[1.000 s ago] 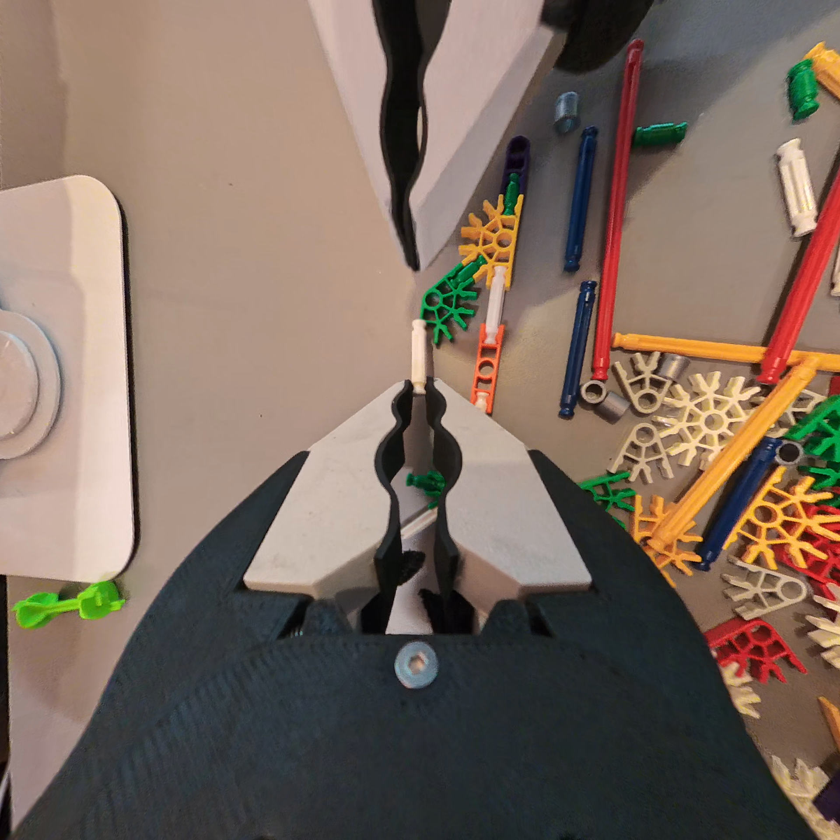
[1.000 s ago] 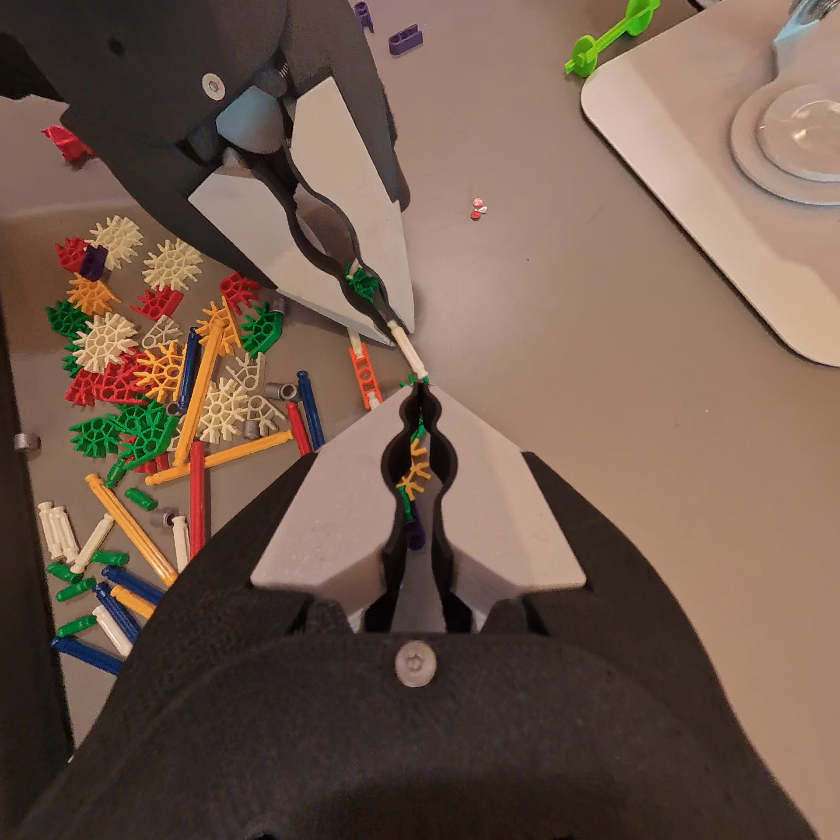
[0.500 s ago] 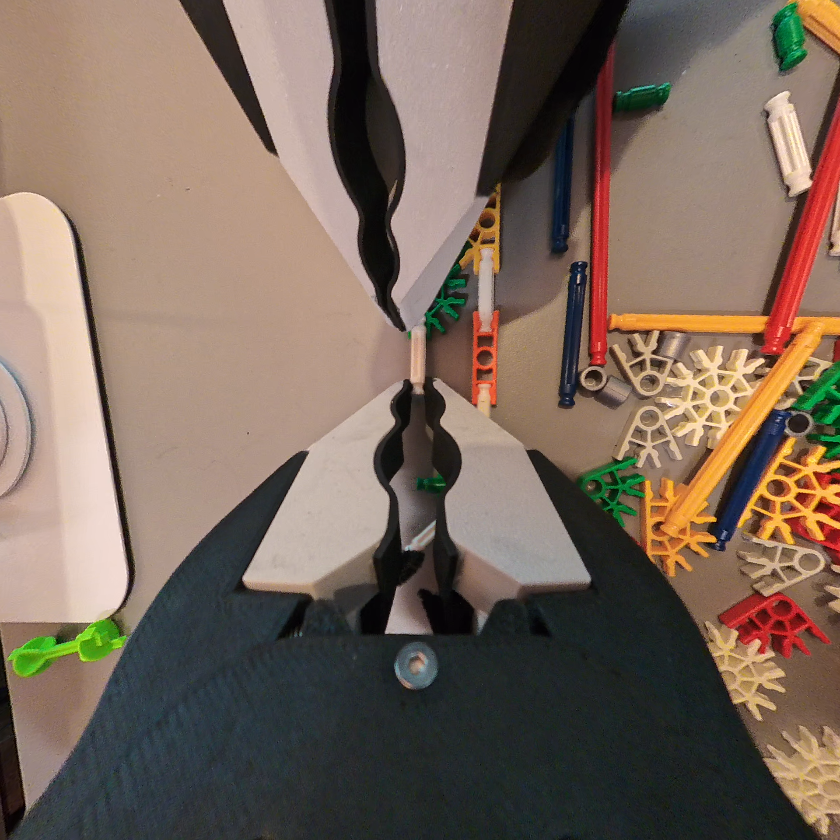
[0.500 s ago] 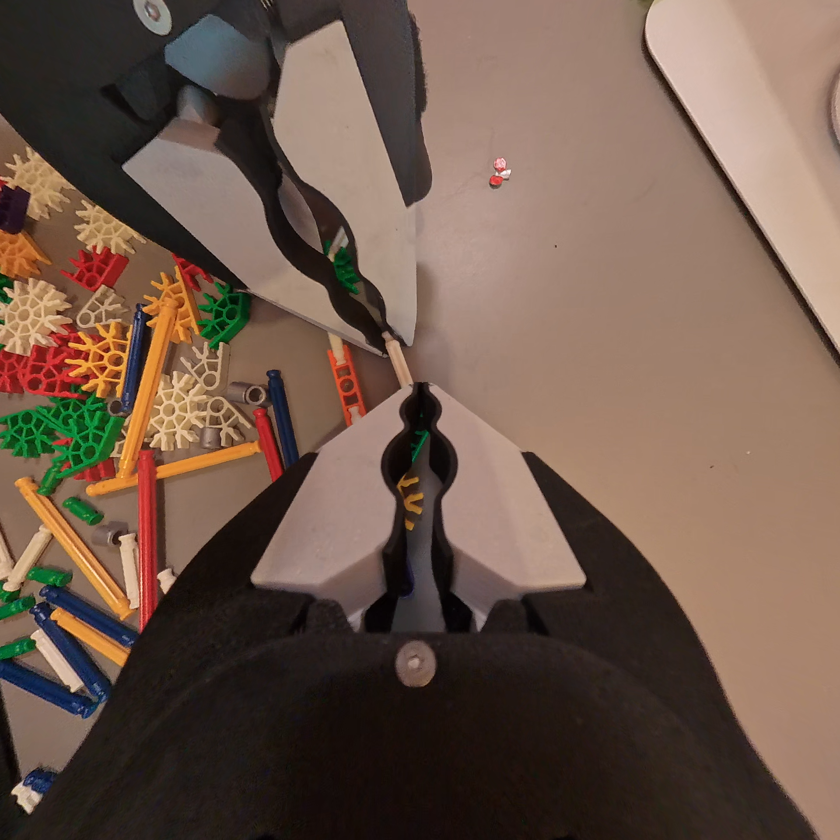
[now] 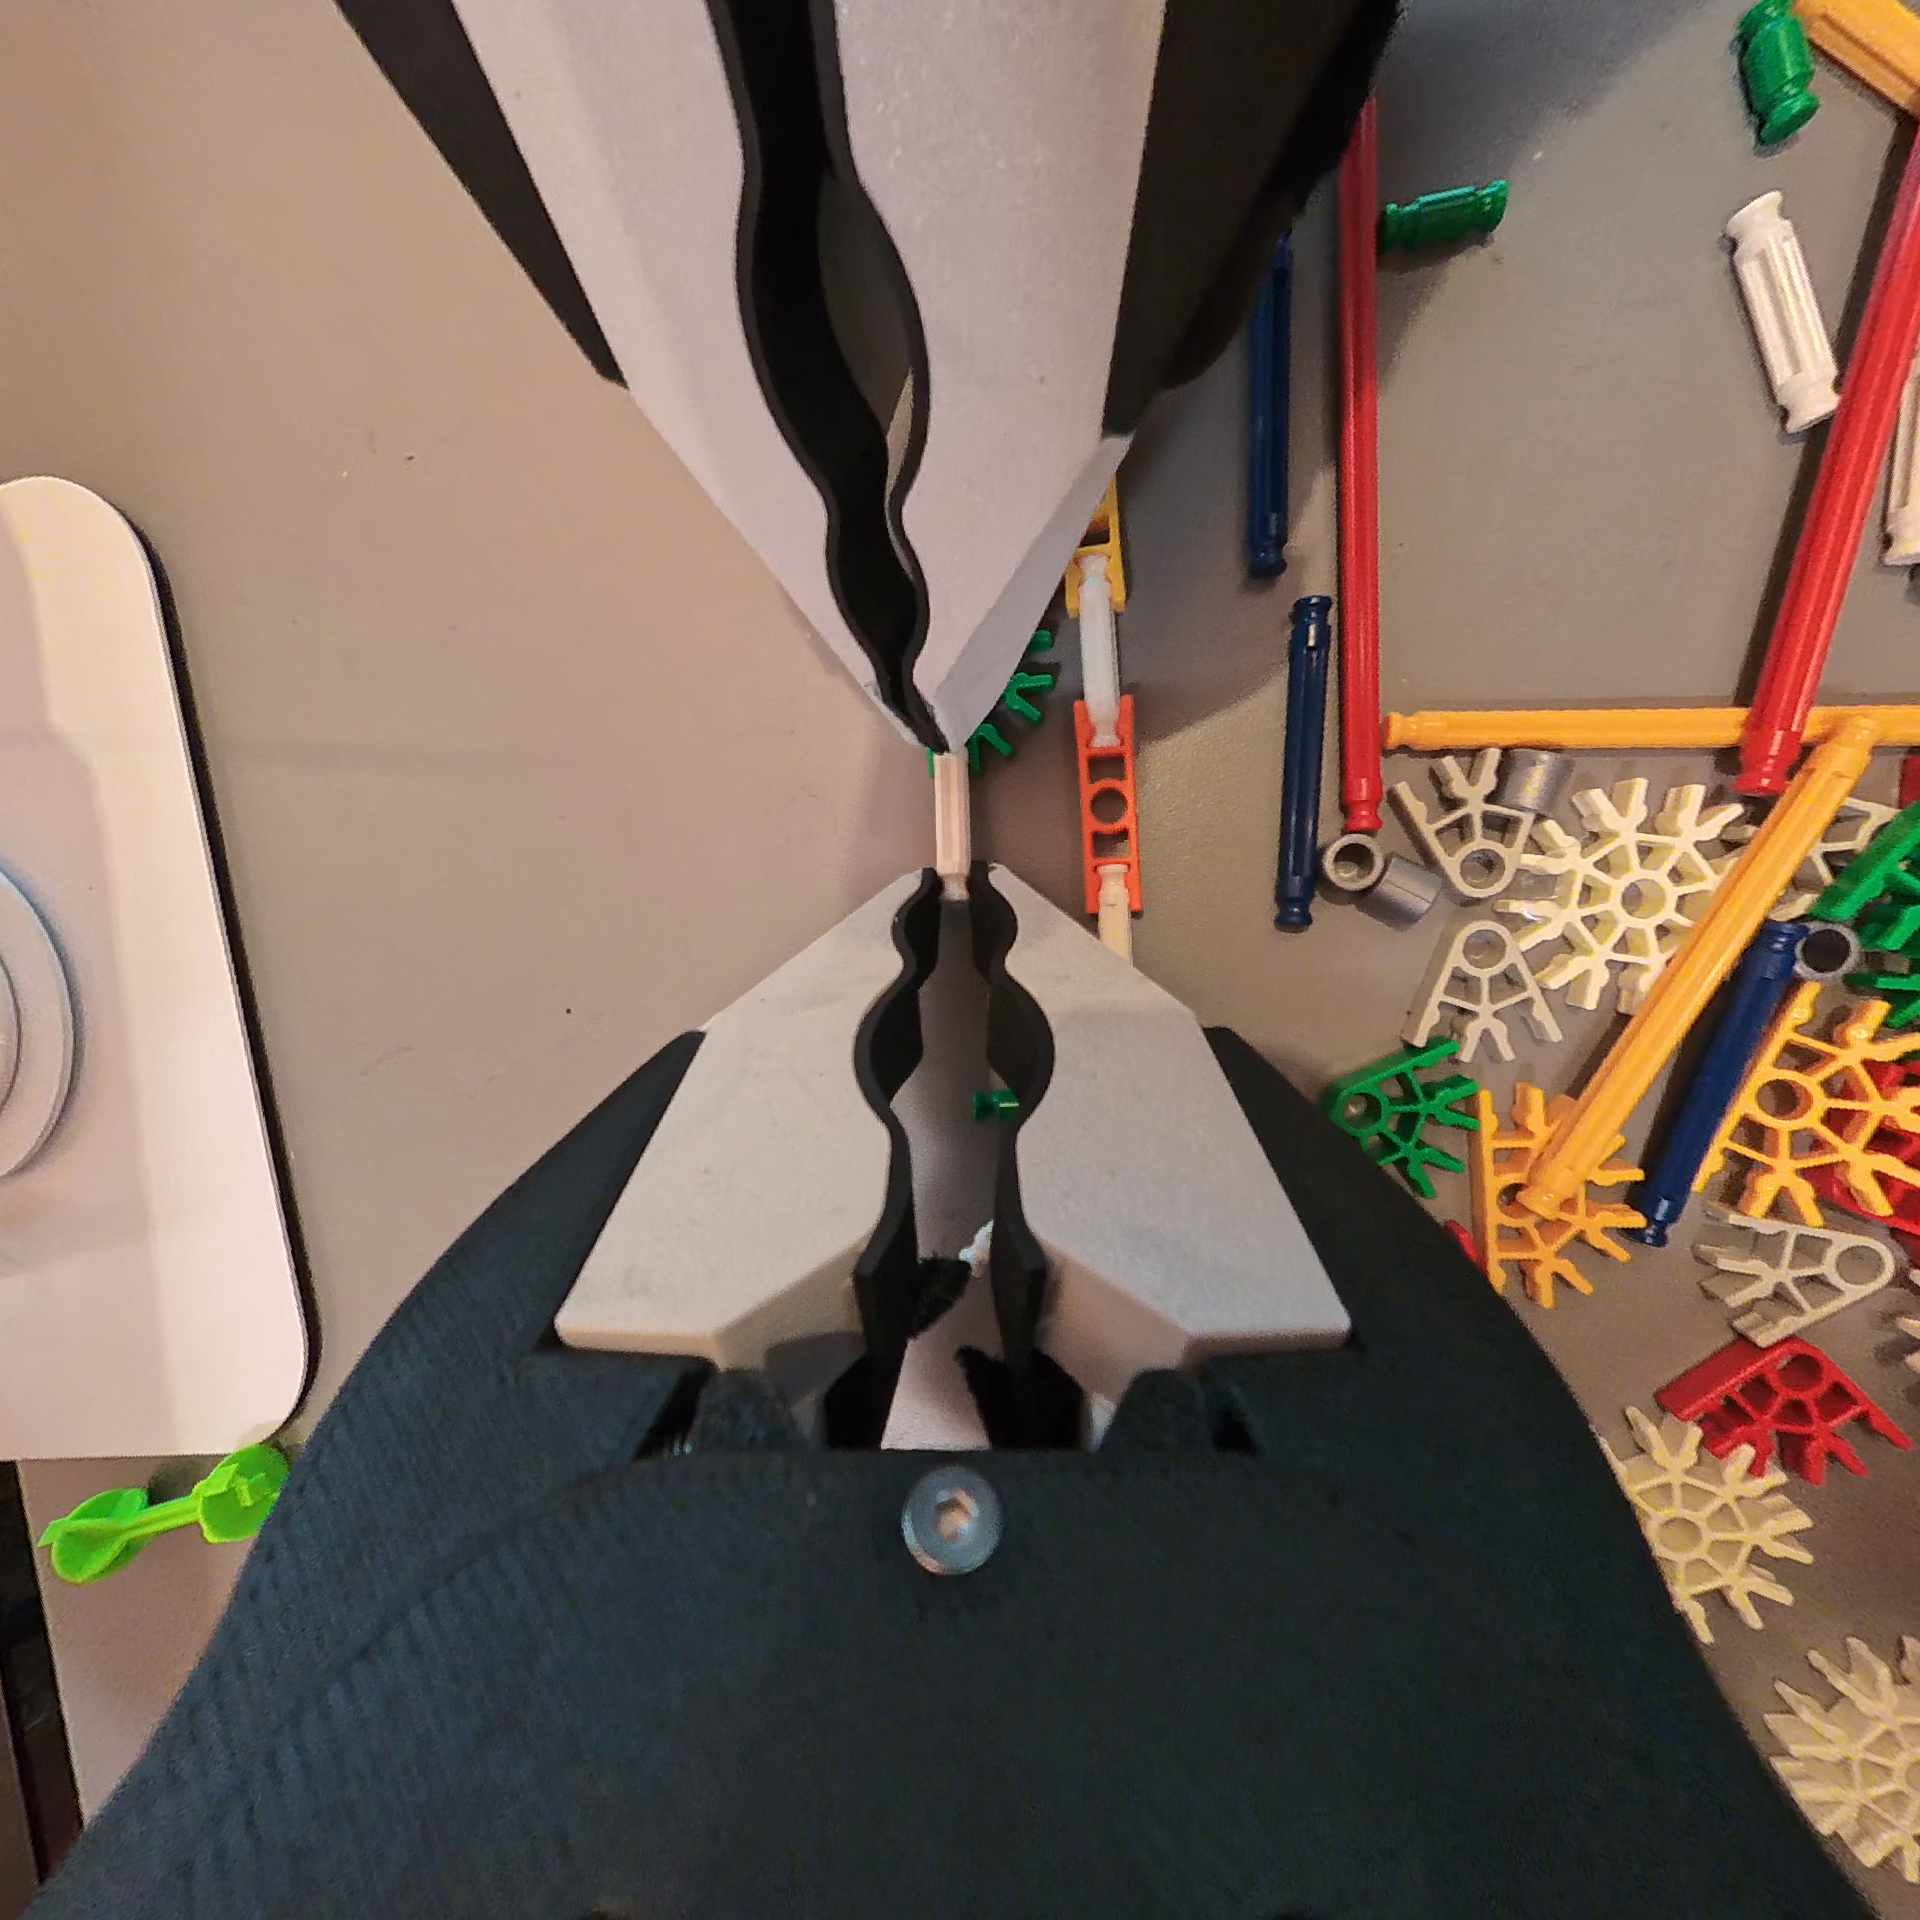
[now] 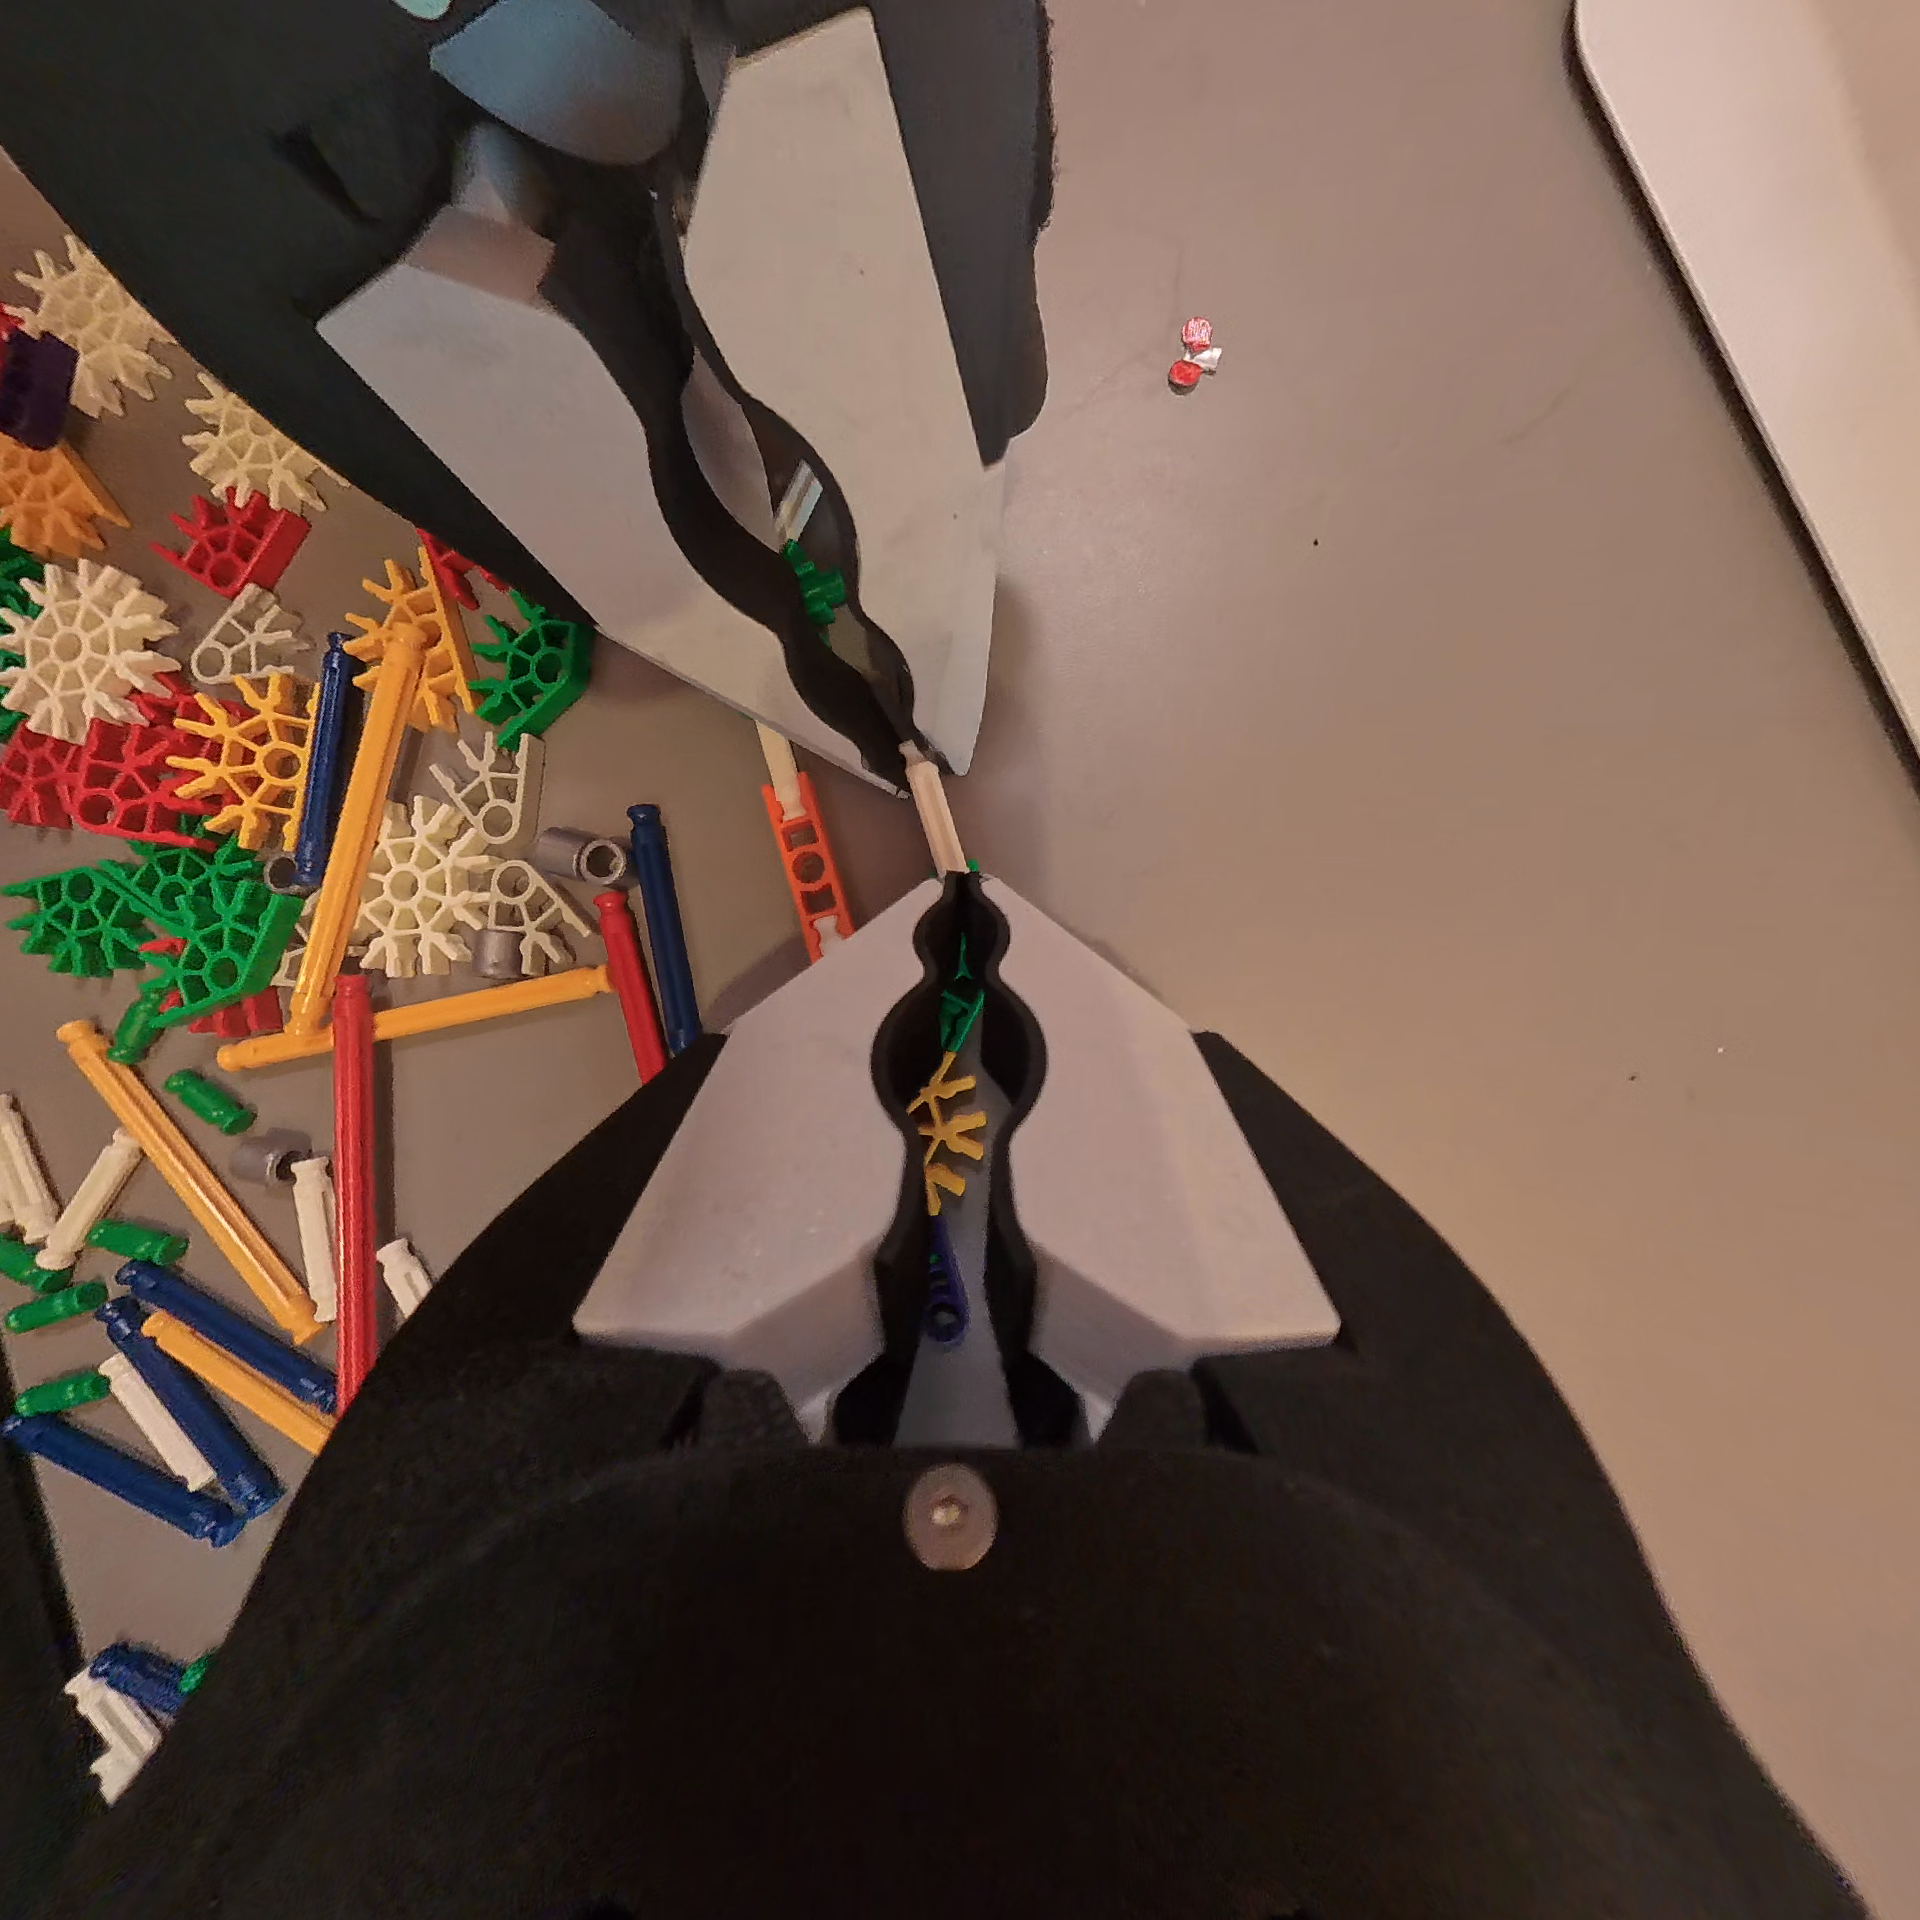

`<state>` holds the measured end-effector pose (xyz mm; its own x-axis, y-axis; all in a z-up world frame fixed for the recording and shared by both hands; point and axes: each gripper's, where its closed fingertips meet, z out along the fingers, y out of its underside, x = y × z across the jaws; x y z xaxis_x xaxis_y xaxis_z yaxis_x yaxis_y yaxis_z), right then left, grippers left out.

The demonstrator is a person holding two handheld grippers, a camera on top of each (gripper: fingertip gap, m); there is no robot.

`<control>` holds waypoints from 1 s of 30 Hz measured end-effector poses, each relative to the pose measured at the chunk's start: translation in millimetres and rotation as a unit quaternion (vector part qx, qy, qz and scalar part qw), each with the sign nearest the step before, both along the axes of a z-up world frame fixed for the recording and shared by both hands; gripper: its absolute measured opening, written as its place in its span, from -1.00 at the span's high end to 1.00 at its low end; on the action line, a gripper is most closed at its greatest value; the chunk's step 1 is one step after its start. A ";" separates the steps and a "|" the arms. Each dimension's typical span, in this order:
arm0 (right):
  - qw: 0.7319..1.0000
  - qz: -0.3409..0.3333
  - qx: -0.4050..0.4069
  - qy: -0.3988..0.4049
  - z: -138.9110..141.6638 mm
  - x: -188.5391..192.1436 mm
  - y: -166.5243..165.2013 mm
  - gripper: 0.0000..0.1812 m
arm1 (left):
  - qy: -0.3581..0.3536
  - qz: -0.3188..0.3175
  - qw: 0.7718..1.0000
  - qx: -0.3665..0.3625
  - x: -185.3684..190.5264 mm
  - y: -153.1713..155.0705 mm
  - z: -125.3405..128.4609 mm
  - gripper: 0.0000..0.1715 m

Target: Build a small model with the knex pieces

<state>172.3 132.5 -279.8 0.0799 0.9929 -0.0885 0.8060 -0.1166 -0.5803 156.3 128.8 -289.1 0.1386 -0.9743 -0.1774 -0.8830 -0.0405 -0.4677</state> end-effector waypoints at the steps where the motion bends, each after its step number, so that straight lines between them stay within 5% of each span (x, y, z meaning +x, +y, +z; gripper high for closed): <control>1: 1.000 0.000 -0.002 -0.003 -0.2 0.2 -0.1 1.00 | 0.000 0.000 1.000 0.000 0.0 0.0 0.0 0.96; 21: 0.992 0.008 -0.073 -0.100 -2.5 1.8 -1.5 1.00 | 0.021 -0.016 0.999 0.032 -0.3 -1.2 -0.5 0.98; 30: 0.989 0.014 -0.072 -0.131 -3.3 1.6 -1.5 1.00 | -0.030 0.028 0.999 -0.003 0.7 -3.0 0.5 0.96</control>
<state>173.9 131.0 -283.2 0.0921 0.9734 -0.2096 0.9302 -0.1592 -0.3308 157.0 125.8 -288.6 0.2037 -0.9655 -0.1623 -0.8499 -0.0920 -0.5188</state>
